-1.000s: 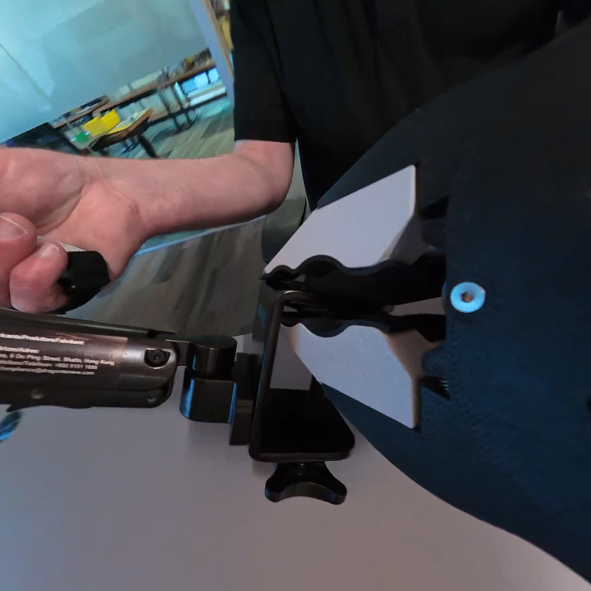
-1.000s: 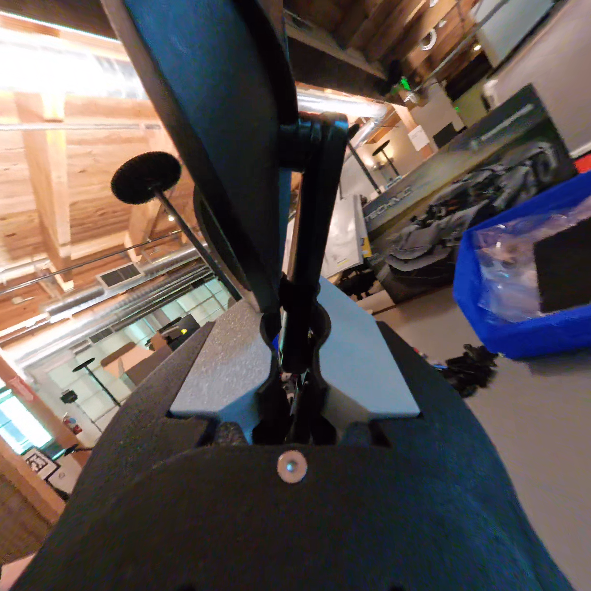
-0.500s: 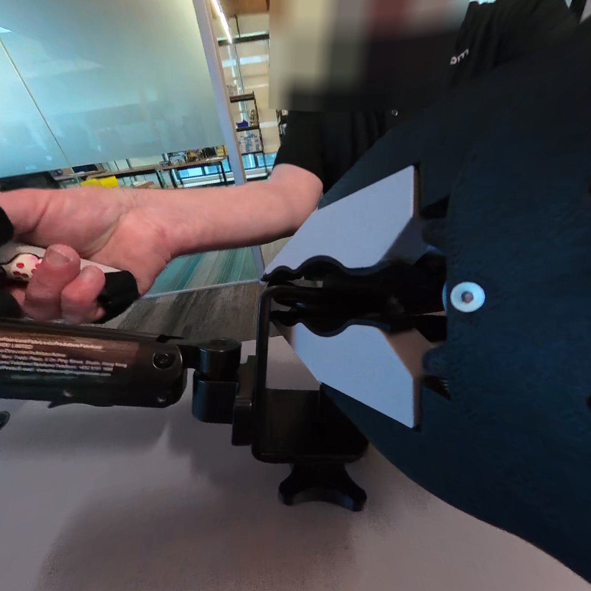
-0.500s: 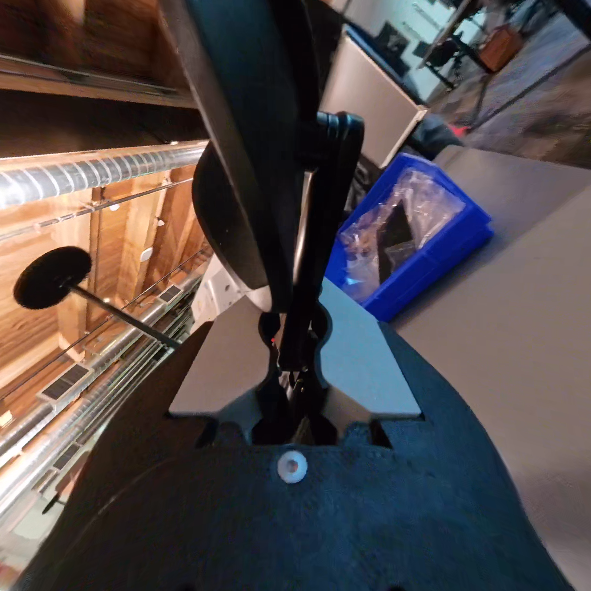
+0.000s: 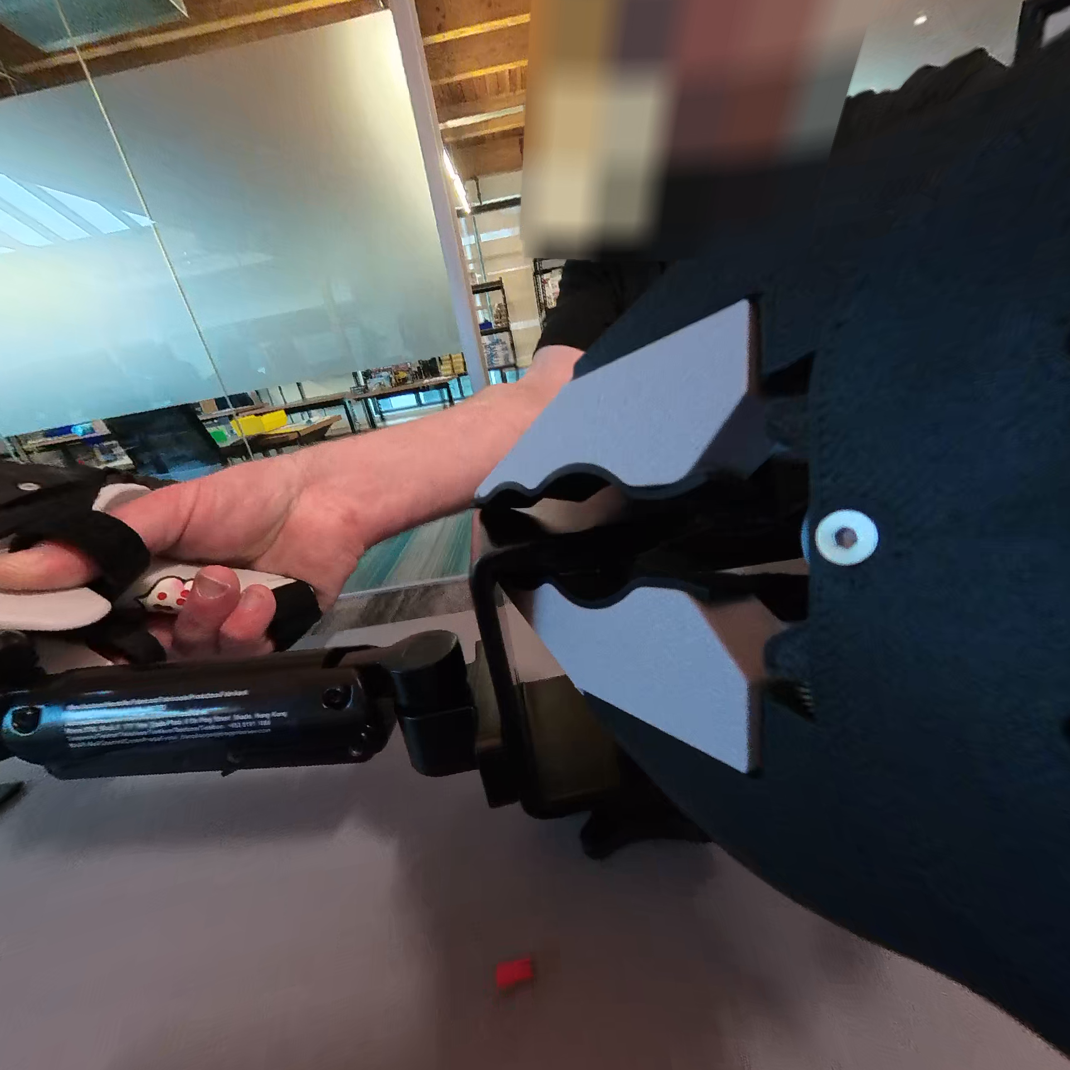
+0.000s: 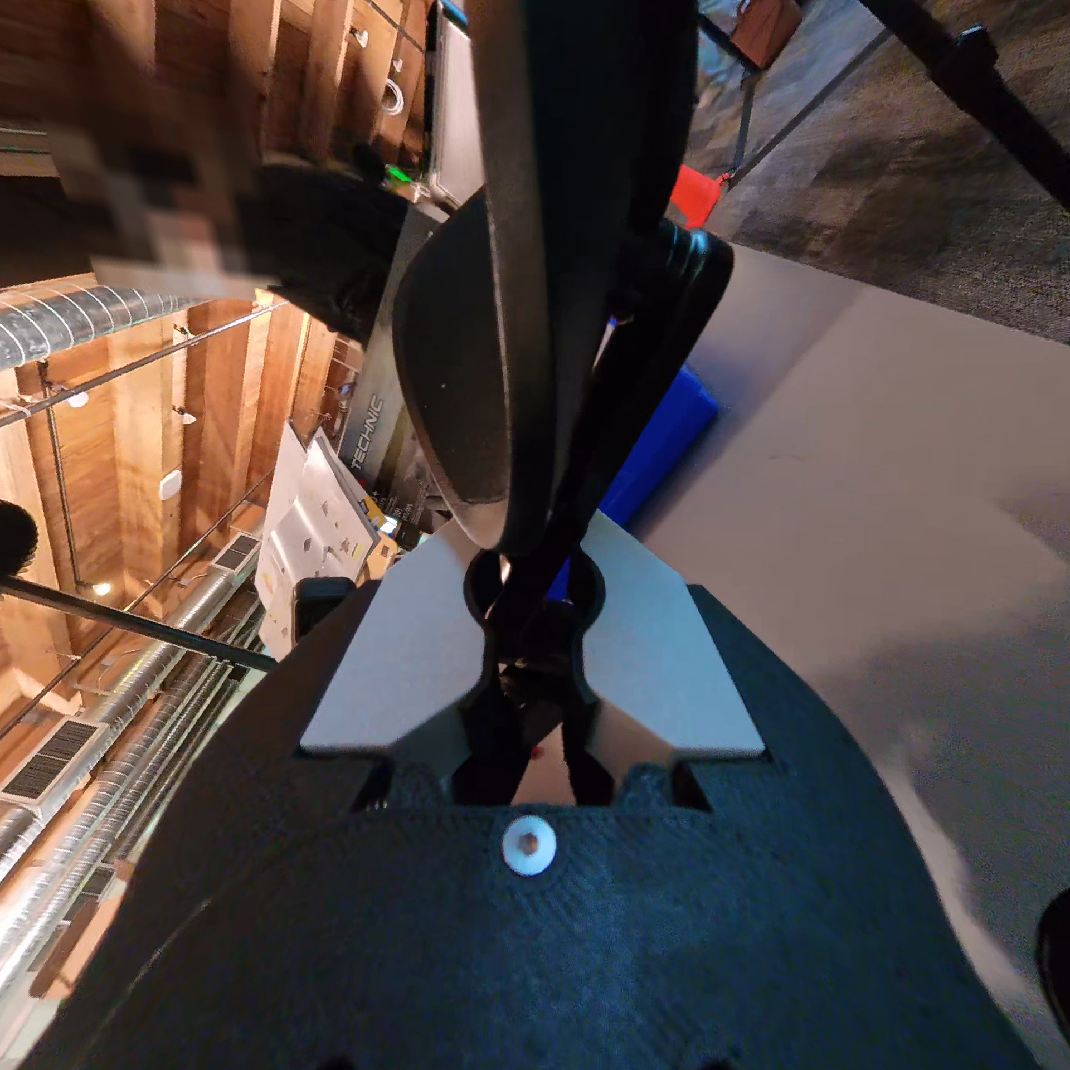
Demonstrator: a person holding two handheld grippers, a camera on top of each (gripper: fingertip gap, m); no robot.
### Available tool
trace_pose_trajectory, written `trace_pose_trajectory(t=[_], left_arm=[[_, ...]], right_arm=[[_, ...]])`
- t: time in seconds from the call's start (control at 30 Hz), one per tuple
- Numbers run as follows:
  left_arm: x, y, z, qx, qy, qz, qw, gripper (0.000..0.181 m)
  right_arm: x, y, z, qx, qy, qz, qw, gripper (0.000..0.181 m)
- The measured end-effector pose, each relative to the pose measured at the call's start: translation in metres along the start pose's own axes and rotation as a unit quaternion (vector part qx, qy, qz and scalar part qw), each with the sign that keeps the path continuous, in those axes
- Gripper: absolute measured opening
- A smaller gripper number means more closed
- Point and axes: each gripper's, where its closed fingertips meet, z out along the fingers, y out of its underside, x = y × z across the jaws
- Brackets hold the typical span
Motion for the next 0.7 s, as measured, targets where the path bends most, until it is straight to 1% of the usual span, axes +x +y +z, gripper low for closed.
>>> trace_pose_trajectory(t=[0.03,0.23,0.3,0.4,0.43,0.47,0.5,0.57,0.63,0.7], left_arm=[[-0.001,-0.002,-0.001,0.004,0.003,-0.005,1.0,0.019],[-0.005,-0.009,-0.002,0.008,0.004,-0.029,1.0,0.019],[-0.007,-0.012,-0.004,0.016,0.007,-0.042,0.999,0.019],[-0.01,-0.016,-0.002,0.018,-0.008,-0.054,0.998,0.019],[-0.01,-0.017,0.001,0.017,-0.014,-0.054,0.998,0.022],[-0.01,-0.019,0.003,0.017,-0.018,-0.056,0.998,0.022],[-0.011,-0.021,0.005,0.018,-0.022,-0.06,0.998,0.023],[-0.011,-0.022,0.007,0.013,-0.026,-0.064,0.998,0.023],[-0.012,-0.023,0.008,0.016,-0.033,-0.068,0.997,0.023],[-0.013,-0.025,0.008,0.02,-0.033,-0.074,0.997,0.023]], right_arm=[[0.004,0.0,0.001,-0.001,0.004,0.001,1.0,0.016],[0.022,0.003,0.007,-0.014,0.014,0.015,1.0,0.02],[0.027,0.007,0.009,-0.035,0.009,0.034,0.999,0.025],[0.031,0.023,0.01,-0.086,0.019,0.028,0.996,0.043],[0.033,0.028,0.01,-0.105,0.03,0.025,0.994,0.057],[0.036,0.031,0.008,-0.115,0.039,0.027,0.992,0.067],[0.037,0.032,0.005,-0.123,0.044,0.021,0.991,0.072],[0.041,0.034,-0.006,-0.129,0.056,-0.003,0.99,0.067],[0.04,0.039,-0.019,-0.137,0.056,-0.014,0.989,0.072],[0.035,0.047,-0.035,-0.15,0.056,-0.041,0.986,0.069]])
